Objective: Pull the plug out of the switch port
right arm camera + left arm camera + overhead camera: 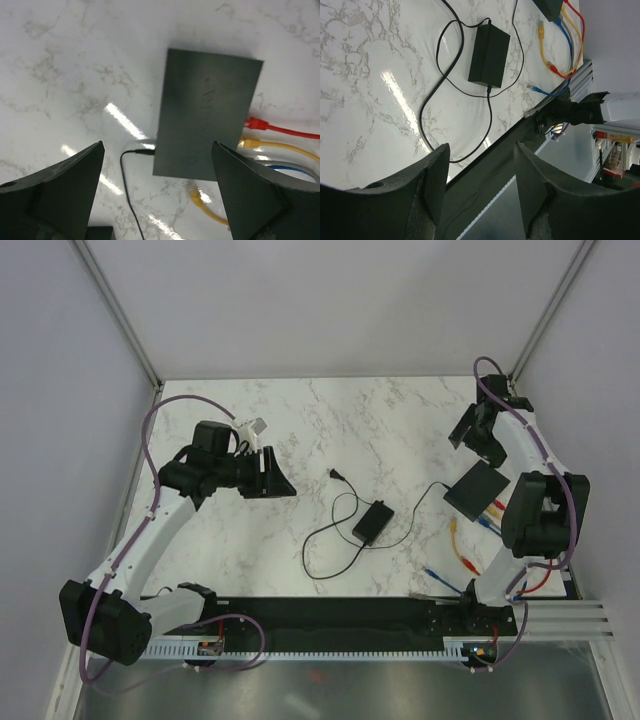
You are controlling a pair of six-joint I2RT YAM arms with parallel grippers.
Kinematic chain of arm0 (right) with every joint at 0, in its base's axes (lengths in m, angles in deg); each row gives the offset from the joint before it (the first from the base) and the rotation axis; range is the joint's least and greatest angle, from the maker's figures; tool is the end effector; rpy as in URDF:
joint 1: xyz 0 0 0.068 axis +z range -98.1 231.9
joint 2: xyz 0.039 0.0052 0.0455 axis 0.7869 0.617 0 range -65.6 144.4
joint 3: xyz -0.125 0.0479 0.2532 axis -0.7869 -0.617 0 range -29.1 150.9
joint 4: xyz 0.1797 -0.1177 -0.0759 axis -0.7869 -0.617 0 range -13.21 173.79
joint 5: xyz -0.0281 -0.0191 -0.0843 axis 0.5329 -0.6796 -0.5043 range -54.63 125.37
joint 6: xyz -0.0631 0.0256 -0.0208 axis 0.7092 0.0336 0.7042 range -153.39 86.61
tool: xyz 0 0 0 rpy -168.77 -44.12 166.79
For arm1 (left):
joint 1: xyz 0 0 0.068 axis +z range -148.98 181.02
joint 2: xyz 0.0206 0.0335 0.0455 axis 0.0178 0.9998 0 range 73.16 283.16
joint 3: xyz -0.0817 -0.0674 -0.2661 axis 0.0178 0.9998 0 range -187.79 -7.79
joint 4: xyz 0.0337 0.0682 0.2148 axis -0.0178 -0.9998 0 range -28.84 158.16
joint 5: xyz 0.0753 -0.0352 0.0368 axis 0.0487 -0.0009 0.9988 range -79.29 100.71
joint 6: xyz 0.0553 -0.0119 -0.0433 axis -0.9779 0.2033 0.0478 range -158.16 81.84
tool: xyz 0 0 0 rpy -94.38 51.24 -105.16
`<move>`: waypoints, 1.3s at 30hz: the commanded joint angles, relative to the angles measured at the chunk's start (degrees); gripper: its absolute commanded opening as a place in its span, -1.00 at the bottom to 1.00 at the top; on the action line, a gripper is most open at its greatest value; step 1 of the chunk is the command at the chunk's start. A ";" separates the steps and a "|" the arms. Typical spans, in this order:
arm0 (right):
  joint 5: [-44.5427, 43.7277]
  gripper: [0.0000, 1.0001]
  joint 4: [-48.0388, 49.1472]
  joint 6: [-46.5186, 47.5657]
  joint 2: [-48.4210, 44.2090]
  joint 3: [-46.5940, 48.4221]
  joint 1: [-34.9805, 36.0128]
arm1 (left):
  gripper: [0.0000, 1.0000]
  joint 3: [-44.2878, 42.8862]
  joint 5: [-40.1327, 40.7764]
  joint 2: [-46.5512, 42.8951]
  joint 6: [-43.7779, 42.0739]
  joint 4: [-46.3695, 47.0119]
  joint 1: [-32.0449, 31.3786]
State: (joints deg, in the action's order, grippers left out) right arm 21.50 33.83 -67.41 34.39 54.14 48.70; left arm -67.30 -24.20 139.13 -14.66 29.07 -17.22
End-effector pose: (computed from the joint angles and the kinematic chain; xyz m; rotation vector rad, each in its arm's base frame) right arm 0.3358 -0.0328 0.2645 0.9197 2.5207 -0.1675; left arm 0.1855 -0.0965 0.3163 0.1995 2.4308 -1.0629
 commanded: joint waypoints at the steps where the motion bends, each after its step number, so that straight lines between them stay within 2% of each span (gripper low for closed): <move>1: -5.99 0.94 -0.50 2.11 2.40 2.62 -5.39 | 0.24 1.75 -2.53 -1.99 -4.61 -0.02 -0.22; 8: 1.11 0.95 4.76 9.93 8.73 3.51 -14.27 | 0.36 5.01 -4.46 -5.06 -6.63 0.15 -0.22; 12: 3.40 0.96 8.98 11.51 9.62 1.49 -15.95 | 0.38 5.72 -4.90 -5.95 -6.98 0.16 -0.22; 17: 12.80 0.95 13.56 14.41 10.84 -1.15 -17.54 | 0.38 5.45 -5.60 -6.12 -7.25 0.16 -0.22; 24: 18.70 0.93 15.50 18.55 13.66 -1.15 -17.63 | 0.38 5.36 -6.48 -6.39 -6.28 0.07 -0.22; 30: 23.36 0.92 16.47 18.29 15.33 -2.47 -17.10 | 0.38 4.84 -6.66 -6.21 -4.53 0.07 -0.22; 39: 23.71 0.87 16.91 16.53 12.61 -5.72 -10.43 | 0.36 3.52 -6.57 -5.07 -2.24 0.16 -0.31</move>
State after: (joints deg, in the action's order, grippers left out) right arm 41.10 52.89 -49.07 48.25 50.36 34.62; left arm -61.79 -28.90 134.15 -18.42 29.00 -17.22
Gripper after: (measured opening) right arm 0.938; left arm 0.684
